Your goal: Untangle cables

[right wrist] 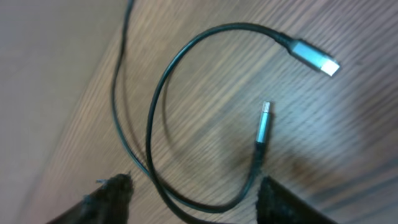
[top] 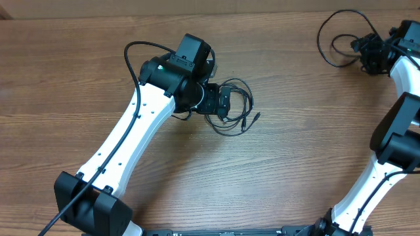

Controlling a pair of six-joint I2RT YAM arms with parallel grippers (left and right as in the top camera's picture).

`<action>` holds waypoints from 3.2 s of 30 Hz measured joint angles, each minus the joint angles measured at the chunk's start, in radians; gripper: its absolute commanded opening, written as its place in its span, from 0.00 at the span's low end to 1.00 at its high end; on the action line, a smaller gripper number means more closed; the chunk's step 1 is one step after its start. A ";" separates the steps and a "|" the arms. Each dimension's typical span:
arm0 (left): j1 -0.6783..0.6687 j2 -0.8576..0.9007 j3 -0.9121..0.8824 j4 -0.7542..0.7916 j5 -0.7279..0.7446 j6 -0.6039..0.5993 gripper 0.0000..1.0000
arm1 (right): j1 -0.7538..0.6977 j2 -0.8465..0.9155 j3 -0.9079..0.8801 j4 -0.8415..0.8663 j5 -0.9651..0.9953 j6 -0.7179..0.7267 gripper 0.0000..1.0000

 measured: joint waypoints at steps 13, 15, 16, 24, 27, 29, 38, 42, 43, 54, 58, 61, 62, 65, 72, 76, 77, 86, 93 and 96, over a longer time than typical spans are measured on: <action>0.000 0.000 0.000 0.000 0.000 0.000 1.00 | -0.027 0.000 0.008 -0.214 0.137 -0.083 0.90; 0.000 0.000 0.000 0.000 0.000 0.000 1.00 | -0.027 0.000 0.008 -0.223 0.162 -0.094 0.91; 0.000 0.000 0.000 0.000 0.000 0.000 1.00 | -0.027 0.000 0.008 -0.225 0.167 -0.098 0.91; 0.000 0.000 0.000 0.000 0.000 0.000 1.00 | -0.028 0.000 0.033 -0.271 0.179 -0.153 0.93; 0.000 0.000 0.000 0.004 0.000 0.000 1.00 | -0.036 0.000 0.097 -0.315 0.168 -0.164 0.93; 0.000 0.000 0.000 0.008 0.000 0.000 1.00 | -0.045 0.000 0.144 -0.338 0.160 -0.172 0.93; 0.000 0.000 0.000 0.007 0.000 0.000 1.00 | -0.102 0.002 0.242 -0.444 0.308 -0.211 0.86; 0.000 0.000 0.000 0.006 0.000 0.000 1.00 | -0.124 0.007 0.241 -0.440 0.347 -0.215 0.84; 0.000 0.000 0.000 0.006 0.000 0.000 1.00 | -0.127 0.009 0.236 -0.430 0.358 -0.215 0.84; 0.000 0.000 0.000 0.002 0.000 0.000 1.00 | -0.111 0.047 0.139 -0.334 0.359 -0.167 0.66; 0.000 0.000 0.000 0.002 0.000 0.000 1.00 | -0.111 0.048 0.128 -0.328 0.347 -0.140 0.57; 0.000 0.000 0.000 0.002 0.000 0.000 1.00 | -0.108 0.060 0.128 -0.309 0.311 -0.122 0.42; 0.000 0.000 0.000 0.002 0.000 0.000 1.00 | -0.107 0.065 0.127 -0.305 0.301 -0.119 0.37; 0.000 0.000 0.000 0.001 0.000 0.000 1.00 | -0.098 0.081 0.125 -0.285 0.282 -0.114 0.27; 0.000 0.000 0.000 0.000 0.000 0.000 0.99 | -0.063 0.086 0.122 -0.251 0.267 -0.089 0.04; 0.000 0.000 0.000 0.000 0.000 0.000 1.00 | -0.056 0.086 0.121 -0.209 0.246 -0.088 0.04; 0.000 0.000 0.000 0.000 0.000 0.000 1.00 | -0.056 0.086 0.121 -0.188 0.225 -0.087 0.04; 0.000 0.000 0.000 0.000 0.000 0.000 1.00 | -0.055 0.086 0.121 0.035 -0.042 0.158 0.09; 0.000 0.000 0.000 0.000 0.000 0.000 1.00 | -0.016 0.086 0.121 -0.064 0.017 0.174 0.63; 0.000 0.000 0.000 0.000 0.000 0.000 1.00 | 0.002 0.086 0.121 -0.125 0.087 0.136 0.75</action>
